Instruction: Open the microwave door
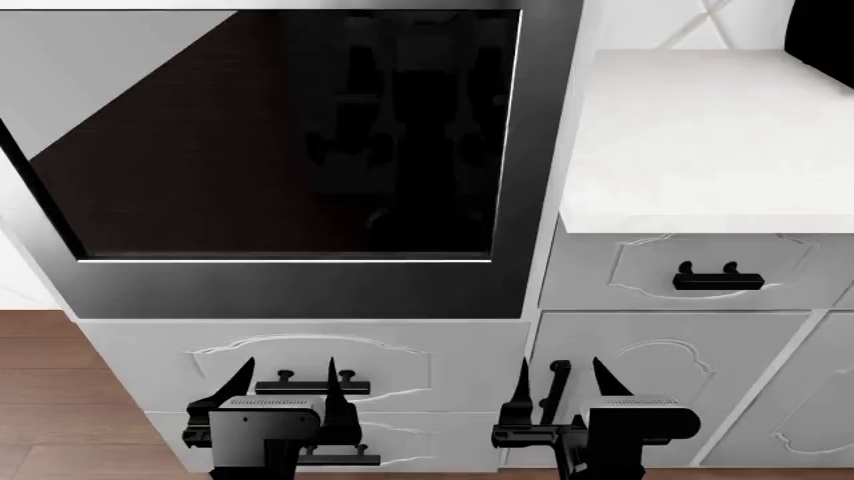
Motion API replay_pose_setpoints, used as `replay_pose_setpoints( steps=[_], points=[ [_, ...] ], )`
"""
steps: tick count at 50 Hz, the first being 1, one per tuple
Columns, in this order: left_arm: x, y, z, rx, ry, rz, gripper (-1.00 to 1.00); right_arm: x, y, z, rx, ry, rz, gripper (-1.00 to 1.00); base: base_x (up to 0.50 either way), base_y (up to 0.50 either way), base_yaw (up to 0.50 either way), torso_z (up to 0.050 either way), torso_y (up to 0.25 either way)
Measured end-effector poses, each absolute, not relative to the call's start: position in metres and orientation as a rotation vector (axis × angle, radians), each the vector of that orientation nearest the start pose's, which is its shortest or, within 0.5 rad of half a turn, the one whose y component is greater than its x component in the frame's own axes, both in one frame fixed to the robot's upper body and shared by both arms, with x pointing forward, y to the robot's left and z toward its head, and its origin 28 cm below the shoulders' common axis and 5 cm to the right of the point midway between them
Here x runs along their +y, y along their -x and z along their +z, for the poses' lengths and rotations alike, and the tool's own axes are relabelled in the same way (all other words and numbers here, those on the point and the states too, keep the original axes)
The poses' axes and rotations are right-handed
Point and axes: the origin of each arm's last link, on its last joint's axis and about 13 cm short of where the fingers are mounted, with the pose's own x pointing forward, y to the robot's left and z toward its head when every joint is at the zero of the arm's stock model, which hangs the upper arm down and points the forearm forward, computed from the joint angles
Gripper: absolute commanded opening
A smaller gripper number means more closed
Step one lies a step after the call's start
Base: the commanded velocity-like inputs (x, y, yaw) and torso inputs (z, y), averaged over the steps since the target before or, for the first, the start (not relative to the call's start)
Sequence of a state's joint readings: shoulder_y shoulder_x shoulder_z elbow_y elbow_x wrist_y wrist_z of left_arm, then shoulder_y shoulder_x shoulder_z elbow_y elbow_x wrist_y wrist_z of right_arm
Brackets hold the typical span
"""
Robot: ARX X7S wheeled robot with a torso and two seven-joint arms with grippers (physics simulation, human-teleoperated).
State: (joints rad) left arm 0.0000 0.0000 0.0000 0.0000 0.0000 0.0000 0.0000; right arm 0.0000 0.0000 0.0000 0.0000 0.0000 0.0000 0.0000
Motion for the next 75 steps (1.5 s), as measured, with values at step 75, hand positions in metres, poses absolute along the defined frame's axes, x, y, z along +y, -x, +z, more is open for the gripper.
replay_pose_setpoints(
  steps=[75],
  points=[
    [0.292, -0.073, 0.473, -0.599, -0.112, 0.121, 1.00, -0.188, -0.098, 0.441, -0.741, 0.154, -0.087, 1.00, 0.07, -0.01, 0.00, 0.028, 0.015]
  ],
)
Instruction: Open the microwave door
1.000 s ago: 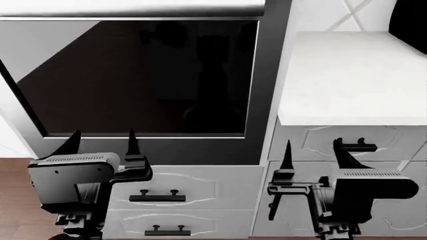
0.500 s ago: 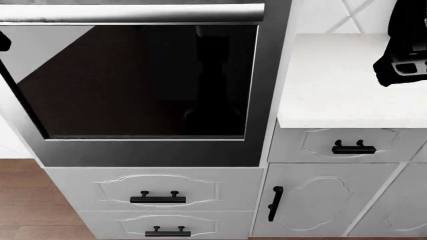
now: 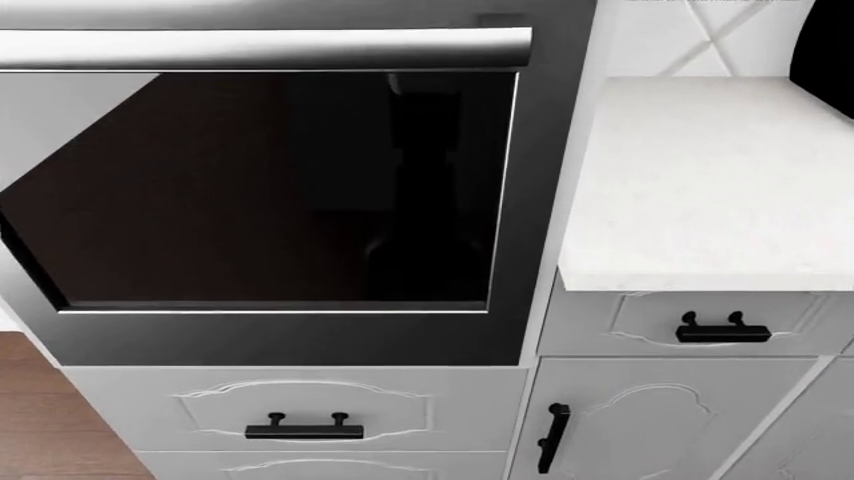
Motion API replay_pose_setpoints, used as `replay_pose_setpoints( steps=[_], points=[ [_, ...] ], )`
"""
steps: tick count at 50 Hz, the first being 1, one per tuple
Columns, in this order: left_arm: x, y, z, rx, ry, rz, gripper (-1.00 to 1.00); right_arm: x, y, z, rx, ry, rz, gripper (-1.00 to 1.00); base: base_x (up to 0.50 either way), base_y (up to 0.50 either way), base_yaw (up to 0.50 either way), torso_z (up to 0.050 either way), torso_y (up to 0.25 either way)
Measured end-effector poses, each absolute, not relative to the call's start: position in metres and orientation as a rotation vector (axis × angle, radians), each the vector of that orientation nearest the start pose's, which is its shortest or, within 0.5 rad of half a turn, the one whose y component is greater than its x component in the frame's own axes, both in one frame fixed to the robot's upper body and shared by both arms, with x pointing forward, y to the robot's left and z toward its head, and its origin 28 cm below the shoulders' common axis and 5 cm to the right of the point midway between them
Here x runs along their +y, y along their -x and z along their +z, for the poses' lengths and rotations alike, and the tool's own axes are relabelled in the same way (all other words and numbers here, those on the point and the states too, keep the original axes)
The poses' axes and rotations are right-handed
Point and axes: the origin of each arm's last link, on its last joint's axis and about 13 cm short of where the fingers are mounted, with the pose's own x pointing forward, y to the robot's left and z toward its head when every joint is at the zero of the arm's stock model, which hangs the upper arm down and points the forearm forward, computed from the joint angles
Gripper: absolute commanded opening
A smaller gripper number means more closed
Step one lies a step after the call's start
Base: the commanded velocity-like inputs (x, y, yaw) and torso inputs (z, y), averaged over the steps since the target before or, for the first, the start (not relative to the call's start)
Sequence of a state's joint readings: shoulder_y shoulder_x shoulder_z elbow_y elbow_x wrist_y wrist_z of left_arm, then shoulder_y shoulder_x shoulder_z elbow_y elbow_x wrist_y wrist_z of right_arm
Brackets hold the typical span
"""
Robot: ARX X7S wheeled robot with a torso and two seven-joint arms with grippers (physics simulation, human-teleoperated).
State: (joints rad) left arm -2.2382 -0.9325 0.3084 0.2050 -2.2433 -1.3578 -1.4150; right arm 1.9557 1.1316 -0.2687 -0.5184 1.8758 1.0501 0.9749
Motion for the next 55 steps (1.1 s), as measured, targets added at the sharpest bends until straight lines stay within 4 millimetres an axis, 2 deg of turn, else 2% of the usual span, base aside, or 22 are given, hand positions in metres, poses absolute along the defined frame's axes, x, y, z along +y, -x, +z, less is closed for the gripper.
replay_pose_setpoints(
  steps=[19, 34, 43, 55],
  points=[
    [0.290, -0.060, 0.488, -0.636, -0.154, 0.081, 1.00, -0.194, -0.083, 0.453, -0.773, 0.165, -0.100, 1.00, 0.26, -0.28, 0.00, 0.000, 0.000],
    [0.284, -0.060, 0.492, -0.647, -0.170, 0.036, 1.00, -0.195, -0.083, 0.452, -0.770, 0.179, -0.113, 1.00, 0.09, -0.02, 0.00, 0.000, 0.000],
    [0.265, -0.074, 0.508, -0.655, -0.176, -0.028, 1.00, -0.196, -0.087, 0.448, -0.751, 0.179, -0.118, 1.00, 0.00, 0.00, 0.00, 0.000, 0.000],
    [0.229, -0.107, 0.541, -0.653, -0.159, -0.091, 1.00, -0.198, -0.093, 0.441, -0.729, 0.181, -0.130, 1.00, 0.00, 0.00, 0.00, 0.000, 0.000]
  ],
)
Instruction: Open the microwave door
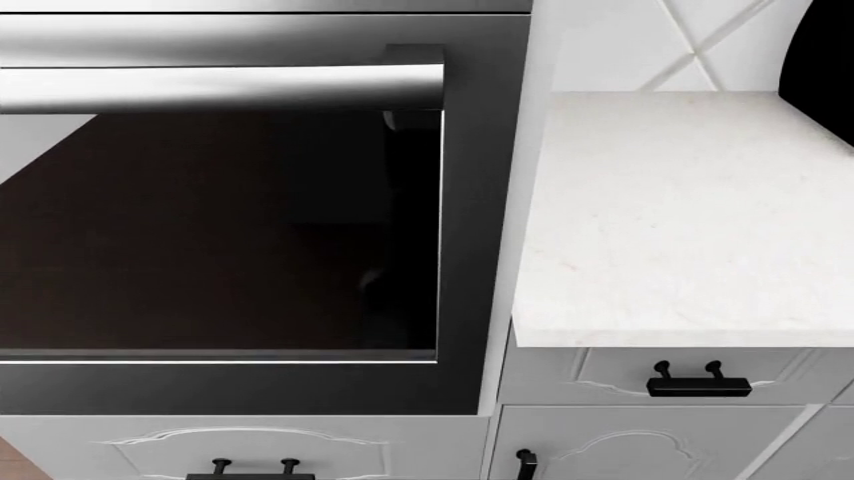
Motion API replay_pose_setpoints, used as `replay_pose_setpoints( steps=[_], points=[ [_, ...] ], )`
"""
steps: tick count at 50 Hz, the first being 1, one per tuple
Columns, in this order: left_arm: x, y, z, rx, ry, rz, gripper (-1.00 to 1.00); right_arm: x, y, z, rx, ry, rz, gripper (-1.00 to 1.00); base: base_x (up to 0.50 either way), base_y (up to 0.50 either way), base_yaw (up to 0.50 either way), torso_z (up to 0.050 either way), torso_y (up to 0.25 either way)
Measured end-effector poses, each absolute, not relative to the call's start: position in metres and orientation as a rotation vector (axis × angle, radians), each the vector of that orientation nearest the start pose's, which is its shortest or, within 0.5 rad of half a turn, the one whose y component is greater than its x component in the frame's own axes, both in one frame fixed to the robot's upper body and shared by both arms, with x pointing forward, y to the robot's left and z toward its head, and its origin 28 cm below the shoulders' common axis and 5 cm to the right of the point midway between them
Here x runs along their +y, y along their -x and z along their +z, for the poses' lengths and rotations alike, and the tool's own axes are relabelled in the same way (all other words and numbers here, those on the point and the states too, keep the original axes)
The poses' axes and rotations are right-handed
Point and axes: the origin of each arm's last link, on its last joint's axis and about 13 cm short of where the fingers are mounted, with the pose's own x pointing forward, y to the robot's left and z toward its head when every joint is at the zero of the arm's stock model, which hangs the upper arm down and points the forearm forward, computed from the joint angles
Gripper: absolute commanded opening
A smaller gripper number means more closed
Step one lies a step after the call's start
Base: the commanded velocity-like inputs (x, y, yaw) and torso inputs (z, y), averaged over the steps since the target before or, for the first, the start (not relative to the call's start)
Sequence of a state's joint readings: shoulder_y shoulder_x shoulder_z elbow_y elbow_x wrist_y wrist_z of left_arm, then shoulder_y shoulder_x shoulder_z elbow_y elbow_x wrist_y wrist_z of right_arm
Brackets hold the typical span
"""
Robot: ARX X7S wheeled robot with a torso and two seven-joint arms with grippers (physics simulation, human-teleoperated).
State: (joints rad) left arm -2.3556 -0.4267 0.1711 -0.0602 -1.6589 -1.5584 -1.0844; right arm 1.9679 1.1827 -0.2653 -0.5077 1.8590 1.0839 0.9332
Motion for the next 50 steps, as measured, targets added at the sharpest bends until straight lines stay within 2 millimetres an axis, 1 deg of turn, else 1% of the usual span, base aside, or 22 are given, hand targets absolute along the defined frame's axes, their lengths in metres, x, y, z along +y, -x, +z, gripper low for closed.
replay_pose_setpoints(
  steps=[3, 7, 10, 14, 20, 29, 41, 46, 47, 50],
  points=[
    [0.220, -0.117, 0.552, -0.645, -0.138, -0.110, 1.00, -0.199, -0.095, 0.439, -0.726, 0.184, -0.135, 1.00, 0.00, 0.00, 0.00, 0.000, 0.000],
    [0.205, -0.138, 0.568, -0.612, -0.088, -0.145, 1.00, -0.201, -0.097, 0.435, -0.719, 0.187, -0.141, 1.00, 0.00, 0.00, 0.00, 0.000, 0.000],
    [0.196, -0.152, 0.577, -0.594, -0.065, -0.162, 1.00, -0.202, -0.098, 0.432, -0.715, 0.189, -0.145, 1.00, 0.00, 0.00, 0.00, 0.000, 0.000],
    [0.186, -0.168, 0.584, -0.578, -0.052, -0.172, 1.00, -0.202, -0.100, 0.429, -0.710, 0.191, -0.148, 1.00, 0.00, 0.00, 0.00, 0.000, 0.000],
    [0.177, -0.188, 0.588, -0.562, -0.066, -0.153, 1.00, -0.204, -0.101, 0.426, -0.704, 0.192, -0.152, 1.00, 0.00, 0.00, 0.00, 0.000, 0.000],
    [0.175, -0.215, 0.590, -0.546, -0.110, -0.069, 1.00, -0.205, -0.103, 0.421, -0.697, 0.191, -0.154, 1.00, 0.00, 0.00, 0.00, 0.000, 0.000],
    [0.185, -0.244, 0.589, -0.529, -0.156, 0.046, 1.00, -0.206, -0.106, 0.417, -0.687, 0.192, -0.154, 1.00, 0.00, 0.00, 0.00, 0.000, 0.000],
    [0.186, -0.254, 0.586, -0.534, -0.149, 0.038, 1.00, -0.206, -0.107, 0.415, -0.683, 0.195, -0.155, 1.00, 0.00, 0.00, 0.00, 0.000, 0.000],
    [0.187, -0.256, 0.586, -0.538, -0.146, 0.036, -1.00, -0.206, -0.107, 0.415, -0.682, 0.197, -0.156, 1.00, 0.00, 0.00, 0.00, 0.000, 0.000],
    [0.183, -0.259, 0.584, -0.545, -0.134, -0.009, -1.00, -0.206, -0.107, 0.415, -0.681, 0.201, -0.156, 1.00, 0.00, 0.00, 0.00, 0.000, 0.000]
  ],
)
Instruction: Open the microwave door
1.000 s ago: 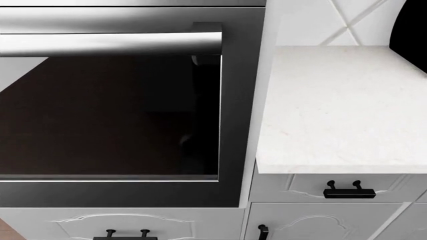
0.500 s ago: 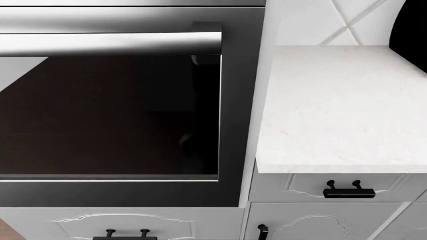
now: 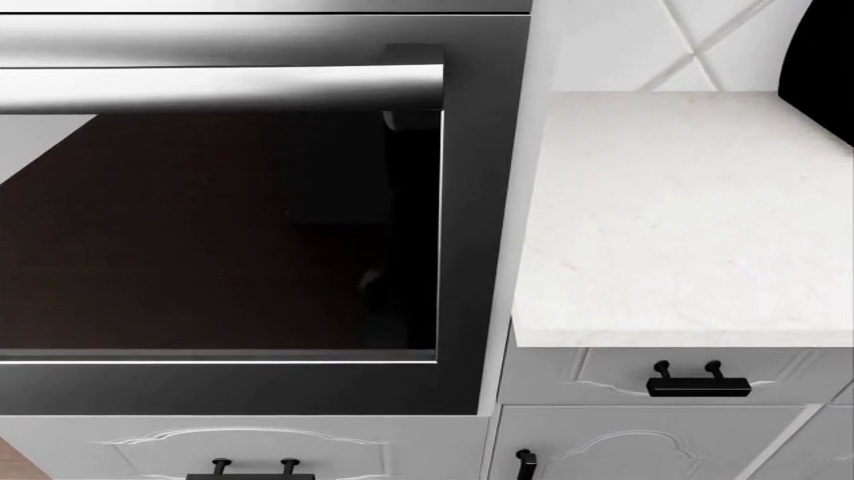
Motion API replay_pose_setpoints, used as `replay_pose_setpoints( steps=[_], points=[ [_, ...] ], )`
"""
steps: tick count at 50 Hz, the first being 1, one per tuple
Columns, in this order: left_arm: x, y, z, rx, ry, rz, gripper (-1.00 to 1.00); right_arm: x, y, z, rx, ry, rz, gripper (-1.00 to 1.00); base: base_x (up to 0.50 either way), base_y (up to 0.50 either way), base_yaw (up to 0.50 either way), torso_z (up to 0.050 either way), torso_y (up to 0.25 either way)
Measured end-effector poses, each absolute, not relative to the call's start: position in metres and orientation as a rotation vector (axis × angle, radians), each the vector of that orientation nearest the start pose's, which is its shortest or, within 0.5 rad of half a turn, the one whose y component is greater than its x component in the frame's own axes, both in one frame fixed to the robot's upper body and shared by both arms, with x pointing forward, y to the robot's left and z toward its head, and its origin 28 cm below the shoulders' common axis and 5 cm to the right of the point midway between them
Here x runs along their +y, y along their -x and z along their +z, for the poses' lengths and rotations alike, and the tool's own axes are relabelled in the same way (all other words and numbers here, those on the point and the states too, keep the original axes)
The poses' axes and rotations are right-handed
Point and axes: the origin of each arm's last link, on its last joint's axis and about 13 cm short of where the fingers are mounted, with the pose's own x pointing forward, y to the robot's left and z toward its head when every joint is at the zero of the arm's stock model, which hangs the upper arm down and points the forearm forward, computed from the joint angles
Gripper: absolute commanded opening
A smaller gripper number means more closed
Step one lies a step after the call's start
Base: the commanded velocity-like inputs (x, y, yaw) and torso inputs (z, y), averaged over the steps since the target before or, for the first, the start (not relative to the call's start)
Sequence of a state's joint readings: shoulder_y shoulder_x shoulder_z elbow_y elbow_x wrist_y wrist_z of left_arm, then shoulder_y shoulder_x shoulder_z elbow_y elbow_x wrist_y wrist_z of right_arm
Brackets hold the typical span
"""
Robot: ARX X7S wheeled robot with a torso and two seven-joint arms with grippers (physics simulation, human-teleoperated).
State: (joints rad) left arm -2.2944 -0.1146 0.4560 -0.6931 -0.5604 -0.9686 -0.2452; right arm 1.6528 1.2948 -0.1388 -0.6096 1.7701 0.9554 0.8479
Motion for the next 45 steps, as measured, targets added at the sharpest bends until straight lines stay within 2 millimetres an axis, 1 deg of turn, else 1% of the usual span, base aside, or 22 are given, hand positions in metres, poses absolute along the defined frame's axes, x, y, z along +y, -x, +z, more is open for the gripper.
replay_pose_setpoints(
  steps=[10, 17, 22, 36, 41, 42, 45],
  points=[
    [0.185, -0.261, 0.580, -0.565, -0.110, -0.032, -1.00, -0.206, -0.107, 0.414, -0.678, 0.211, -0.158, 1.00, 0.00, 0.00, 0.00, 0.000, 0.000],
    [0.190, -0.252, 0.580, -0.574, -0.098, -0.051, -1.00, -0.206, -0.106, 0.414, -0.680, 0.215, -0.161, 1.00, 0.00, 0.00, 0.00, 0.000, 0.000],
    [0.196, -0.240, 0.578, -0.588, -0.086, -0.081, -1.00, -0.206, -0.106, 0.414, -0.681, 0.220, -0.164, 1.00, 0.00, 0.00, 0.00, 0.000, 0.003],
    [0.213, -0.196, 0.574, -0.619, -0.053, -0.147, -1.00, -0.205, -0.106, 0.415, -0.680, 0.230, -0.174, 1.00, 0.00, 0.00, 0.00, 0.000, 0.004],
    [0.217, -0.185, 0.574, -0.620, -0.054, -0.156, -1.00, -0.204, -0.106, 0.415, -0.681, 0.231, -0.174, 1.00, 0.00, 0.00, 0.00, 0.003, 0.004],
    [0.218, -0.184, 0.574, -0.618, -0.058, -0.157, 1.00, -0.204, -0.106, 0.415, -0.681, 0.231, -0.174, 1.00, 0.00, 0.00, 0.00, 0.000, 0.011],
    [0.219, -0.176, 0.573, -0.634, -0.087, -0.128, 1.00, -0.204, -0.105, 0.415, -0.681, 0.230, -0.174, 1.00, 0.00, 0.00, 0.00, 0.000, 0.007]
  ],
)
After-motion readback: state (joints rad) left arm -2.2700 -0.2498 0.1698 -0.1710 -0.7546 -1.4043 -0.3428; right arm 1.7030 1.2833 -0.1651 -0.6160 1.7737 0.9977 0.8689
